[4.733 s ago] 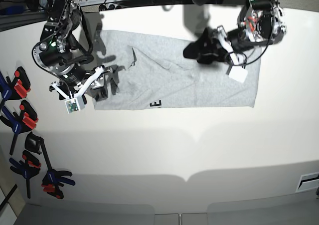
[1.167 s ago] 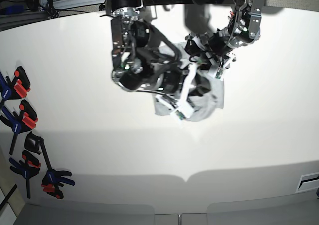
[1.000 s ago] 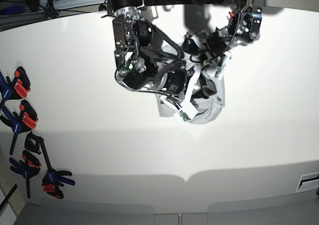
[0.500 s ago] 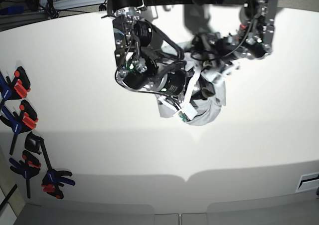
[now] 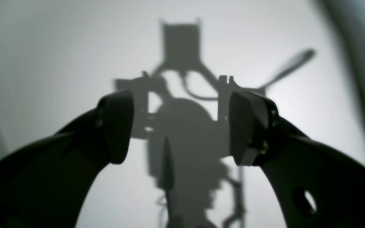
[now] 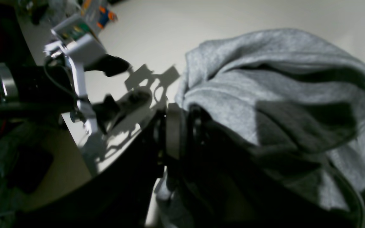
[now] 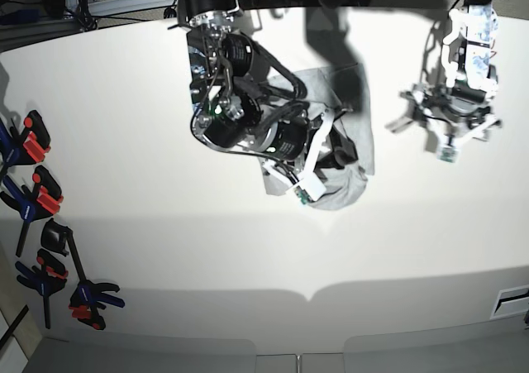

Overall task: Fold the T-shirt properly
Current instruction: 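Release the left gripper and lay the bundled shirt down with the right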

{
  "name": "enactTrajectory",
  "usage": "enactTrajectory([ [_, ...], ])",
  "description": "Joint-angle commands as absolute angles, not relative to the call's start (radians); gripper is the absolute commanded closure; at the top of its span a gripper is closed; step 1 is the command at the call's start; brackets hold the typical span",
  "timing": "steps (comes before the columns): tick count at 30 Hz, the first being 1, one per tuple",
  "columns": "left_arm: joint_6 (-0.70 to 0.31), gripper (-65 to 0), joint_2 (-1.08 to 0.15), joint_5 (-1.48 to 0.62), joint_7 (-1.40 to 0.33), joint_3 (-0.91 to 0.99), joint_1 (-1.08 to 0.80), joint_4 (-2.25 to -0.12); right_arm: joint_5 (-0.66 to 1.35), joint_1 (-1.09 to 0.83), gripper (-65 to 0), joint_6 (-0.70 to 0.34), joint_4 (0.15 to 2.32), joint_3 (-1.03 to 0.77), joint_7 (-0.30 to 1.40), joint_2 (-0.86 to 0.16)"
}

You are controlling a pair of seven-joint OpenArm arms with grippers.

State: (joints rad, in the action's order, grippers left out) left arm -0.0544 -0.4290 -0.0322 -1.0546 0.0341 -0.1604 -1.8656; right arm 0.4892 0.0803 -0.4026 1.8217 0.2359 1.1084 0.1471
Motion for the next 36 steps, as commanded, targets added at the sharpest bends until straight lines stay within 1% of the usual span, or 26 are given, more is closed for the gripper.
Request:
enactTrajectory([
  [1,-0.02,-43.6,-0.438,-0.014,-1.026,0.055,-0.149,-1.885,0.513,0.099,0.0,-0.406,1.841,0.239,1.051,0.157],
  [4,0.024,-43.6,-0.438,-0.007,-1.023,0.082,-0.149,-1.885,0.512,0.099,0.0,-0.407,1.841,0.239,1.017,0.157],
  [10,0.026,-43.6,-0.438,-0.009,-1.022,0.085,-0.149,-1.885,0.512,0.096,0.0,-0.407,1.838,0.266,1.025,0.157],
  [12,0.026,-43.6,-0.438,-0.012,-1.019,0.085,-0.149,-1.885,0.513,0.096,-14.0,-0.407,1.838,0.301,1.024,0.157],
  [13,0.026,-43.6,-0.438,-0.017,-1.019,0.085,-0.149,-1.885,0.513,0.096,-19.8,-0.407,1.838,0.324,1.016,0.157],
  [14,0.026,-43.6,-0.438,-0.025,-1.019,0.085,-0.149,-1.885,0.513,0.096,-23.9,-0.407,1.838,0.35,1.006,0.157],
  [15,0.026,-43.6,-0.438,-0.031,-1.019,0.085,-0.149,-1.885,0.513,0.096,-26.2,-0.407,1.838,0.377,0.999,0.157],
  [21,0.026,-43.6,-0.438,-0.03,-1.019,0.085,-0.149,-1.885,0.537,0.109,-26.7,-0.414,1.839,0.528,0.988,0.157],
  [24,0.026,-43.6,-0.438,-0.031,-1.019,0.085,-0.149,-1.885,0.479,0.14,-26.7,-0.418,1.851,0.535,0.995,0.157],
  [27,0.023,-43.6,-0.438,-0.088,-0.995,0.085,-0.149,-1.889,0.358,0.181,-26.7,-0.414,1.89,0.495,1.042,0.157],
  [28,0.007,-43.6,-0.438,-0.135,-0.987,0.085,-0.149,-1.894,0.317,0.189,-26.7,-0.411,1.908,0.469,1.06,0.157],
  [31,-0.102,-43.6,-0.437,-0.334,-0.968,0.085,-0.149,-1.928,0.202,0.193,-26.7,-0.41,1.946,0.363,1.071,0.157],
  [36,-0.354,-43.6,-0.392,-0.608,-0.967,0.083,-0.149,-2.044,0.101,0.191,-26.7,-0.41,1.953,0.121,1.085,0.157],
])
